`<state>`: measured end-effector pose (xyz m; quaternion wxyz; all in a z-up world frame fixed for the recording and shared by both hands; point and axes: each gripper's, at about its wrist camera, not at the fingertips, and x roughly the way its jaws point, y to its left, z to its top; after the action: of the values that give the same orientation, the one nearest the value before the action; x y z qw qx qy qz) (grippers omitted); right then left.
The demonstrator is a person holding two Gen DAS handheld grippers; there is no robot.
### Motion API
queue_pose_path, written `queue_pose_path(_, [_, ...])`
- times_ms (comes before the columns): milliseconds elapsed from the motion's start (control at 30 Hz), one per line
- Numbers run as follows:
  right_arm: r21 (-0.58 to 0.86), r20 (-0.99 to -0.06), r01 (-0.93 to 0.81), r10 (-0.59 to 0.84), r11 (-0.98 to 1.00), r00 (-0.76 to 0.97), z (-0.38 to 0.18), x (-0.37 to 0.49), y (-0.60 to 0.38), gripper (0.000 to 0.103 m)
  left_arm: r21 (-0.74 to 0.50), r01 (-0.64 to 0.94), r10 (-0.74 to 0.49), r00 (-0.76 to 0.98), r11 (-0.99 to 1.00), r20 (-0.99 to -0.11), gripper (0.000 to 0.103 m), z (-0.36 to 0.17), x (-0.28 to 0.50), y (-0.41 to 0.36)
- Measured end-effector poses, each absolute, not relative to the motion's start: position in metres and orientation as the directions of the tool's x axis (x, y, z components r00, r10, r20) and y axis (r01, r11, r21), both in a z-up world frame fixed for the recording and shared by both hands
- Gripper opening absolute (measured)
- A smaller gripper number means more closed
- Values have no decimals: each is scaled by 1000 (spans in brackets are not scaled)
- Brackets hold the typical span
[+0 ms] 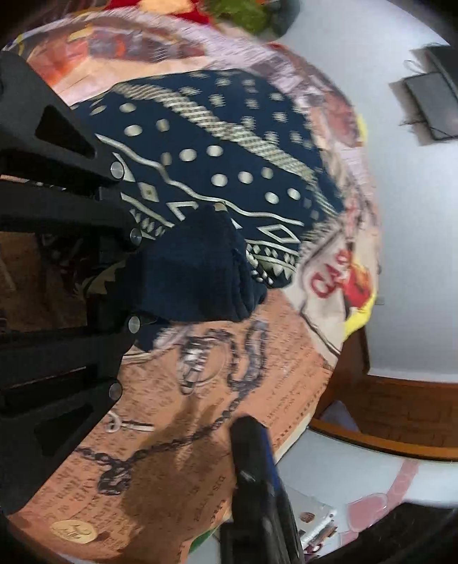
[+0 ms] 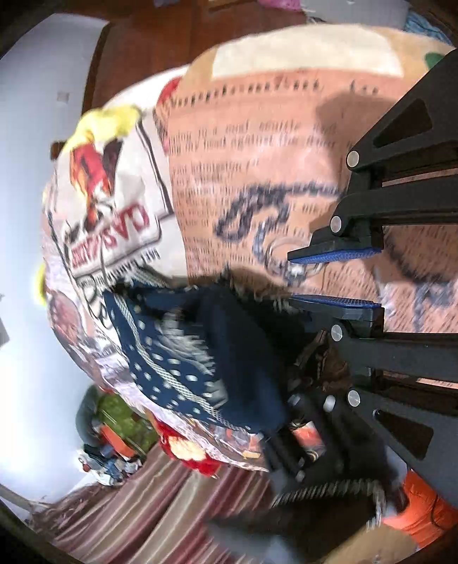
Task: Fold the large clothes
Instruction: 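Grasp the folded navy bundle with both grippers and lift it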
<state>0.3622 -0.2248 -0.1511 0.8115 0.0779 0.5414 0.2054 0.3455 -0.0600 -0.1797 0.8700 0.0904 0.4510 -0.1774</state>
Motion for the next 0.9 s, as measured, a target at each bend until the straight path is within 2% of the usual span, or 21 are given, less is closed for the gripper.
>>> queue_pose_path(133, [344, -825, -275, 429, 898, 368, -133, 352, -230, 14, -144, 383, -330, 478, 912, -814, 10, -164, 339, -38])
queue_pose_path(367, [383, -756, -358, 511, 852, 409, -110, 354, -207, 14, -256, 390, -420, 427, 885, -801, 34, -144, 303, -21])
queue_pose_path(500, [396, -727, -408, 553, 822, 407, -97, 361, -181, 14, -183, 369, -371, 540, 911, -756, 50, -116, 283, -2])
queue_pose_path(567, [381, -732, -424, 548, 822, 405, -96, 362, -168, 14, -122, 345, -319, 601, 930, -733, 62, -107, 279, 6])
queue_pose_path(633, [361, -747, -446, 540, 819, 388, -102, 365, -151, 14, -41, 314, -248, 657, 948, -712, 66, -103, 282, 14])
queue_pose_path(733, [339, -795, -456, 510, 823, 329, -127, 375, -131, 14, 30, 254, -156, 676, 967, -720, 68, -113, 296, 27])
queue_pose_path(900, [290, -881, -421, 412, 859, 233, -181, 383, -125, 14, -28, 193, -133, 553, 981, -822, 68, -166, 326, 43])
